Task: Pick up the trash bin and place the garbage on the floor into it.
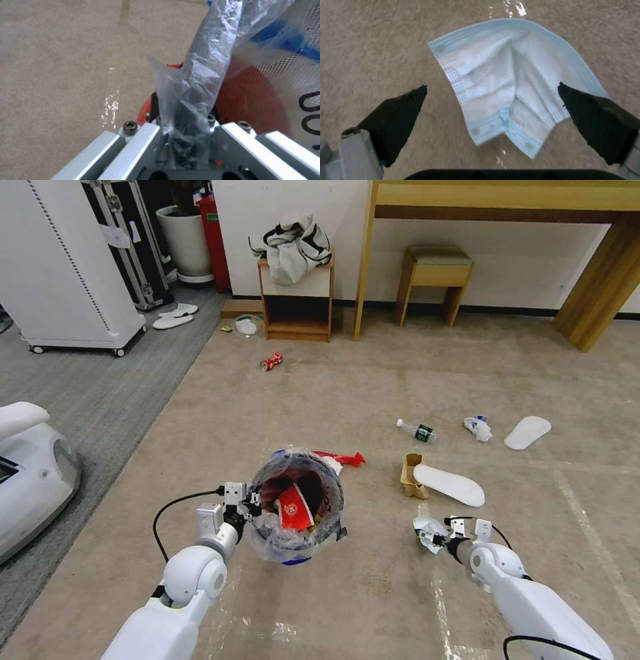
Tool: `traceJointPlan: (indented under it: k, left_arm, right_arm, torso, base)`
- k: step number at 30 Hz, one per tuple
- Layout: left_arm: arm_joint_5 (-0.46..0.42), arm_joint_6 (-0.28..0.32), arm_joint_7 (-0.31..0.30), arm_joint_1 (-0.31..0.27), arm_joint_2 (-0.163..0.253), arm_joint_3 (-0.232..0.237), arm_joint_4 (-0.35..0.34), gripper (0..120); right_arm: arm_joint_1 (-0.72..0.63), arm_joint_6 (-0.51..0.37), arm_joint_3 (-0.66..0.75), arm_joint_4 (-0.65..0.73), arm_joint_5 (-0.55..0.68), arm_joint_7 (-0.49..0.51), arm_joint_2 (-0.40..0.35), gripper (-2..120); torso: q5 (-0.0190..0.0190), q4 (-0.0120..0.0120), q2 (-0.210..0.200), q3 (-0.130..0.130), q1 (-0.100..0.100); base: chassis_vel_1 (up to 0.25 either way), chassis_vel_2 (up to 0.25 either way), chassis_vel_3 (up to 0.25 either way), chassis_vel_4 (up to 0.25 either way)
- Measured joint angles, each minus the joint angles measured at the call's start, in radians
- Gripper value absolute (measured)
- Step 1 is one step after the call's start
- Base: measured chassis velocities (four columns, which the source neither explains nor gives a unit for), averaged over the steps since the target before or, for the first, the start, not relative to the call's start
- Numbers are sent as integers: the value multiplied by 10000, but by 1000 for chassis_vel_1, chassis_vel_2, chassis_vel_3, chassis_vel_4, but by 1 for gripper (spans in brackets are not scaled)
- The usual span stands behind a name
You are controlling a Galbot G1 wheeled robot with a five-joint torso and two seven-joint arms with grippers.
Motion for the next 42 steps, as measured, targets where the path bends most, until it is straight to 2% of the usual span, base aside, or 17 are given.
traceJointPlan:
  k: [8, 13, 28, 29, 30, 33, 35, 39, 42]
  left_arm:
    - [0, -3, 8, -69, -23, 10, 95, 1]
    - [-26, -7, 26, -125, -20, 1, 157, 1]
    - [-54, -60, 119, -308, -89, 84, 455, 1]
    - [-55, -76, 145, -291, -81, 69, 460, 1]
    - [-58, -87, 176, -269, -65, 43, 481, 1]
    - [-59, -103, 192, -258, -53, 33, 486, 1]
    - [-66, -121, 218, -252, -45, 23, 507, 1]
    - [-69, -127, 221, -251, -48, 23, 516, 1]
    - [-73, -133, 227, -240, -59, 28, 512, 1]
  right_arm:
    - [413, 123, -54, -599, -172, 154, 419, 100]
    - [911, 407, -7, -1509, -588, 114, 918, 100]
    - [1583, 625, -54, -2597, -1046, 244, 1617, 100]
    - [1634, 659, -53, -2721, -1084, 350, 1705, 98]
    - [1738, 729, -18, -2932, -1174, 464, 1856, 90]
    - [1776, 784, -9, -3019, -1212, 499, 1899, 87]
    - [1798, 848, 19, -3106, -1271, 533, 1933, 74]
    - [1780, 860, 37, -3106, -1276, 564, 1932, 65]
    - [1719, 875, 57, -3064, -1278, 605, 1924, 47]
  torso:
    - [0, 1, 0, 0, 0]
    - [2, 0, 0, 1, 0]
    - [0, -1, 0, 1, 0]
    - [1, -1, -1, 1, 0]
    - [-2, 0, 0, 0, 0]
    - [-7, -1, 0, 0, -1]
    - [-11, -7, 3, -1, -2]
    - [-10, -8, 3, -2, -2]
    - [-5, -5, 3, -1, -2]
  base:
    - [0, 0, 0, 0]
    - [0, 0, 0, 0]
    - [0, 0, 0, 0]
    - [0, 0, 0, 0]
    - [0, 0, 0, 0]
    - [0, 0, 0, 0]
    - [0, 0, 0, 0]
    - [0, 0, 0, 0]
    - [0, 0, 0, 0]
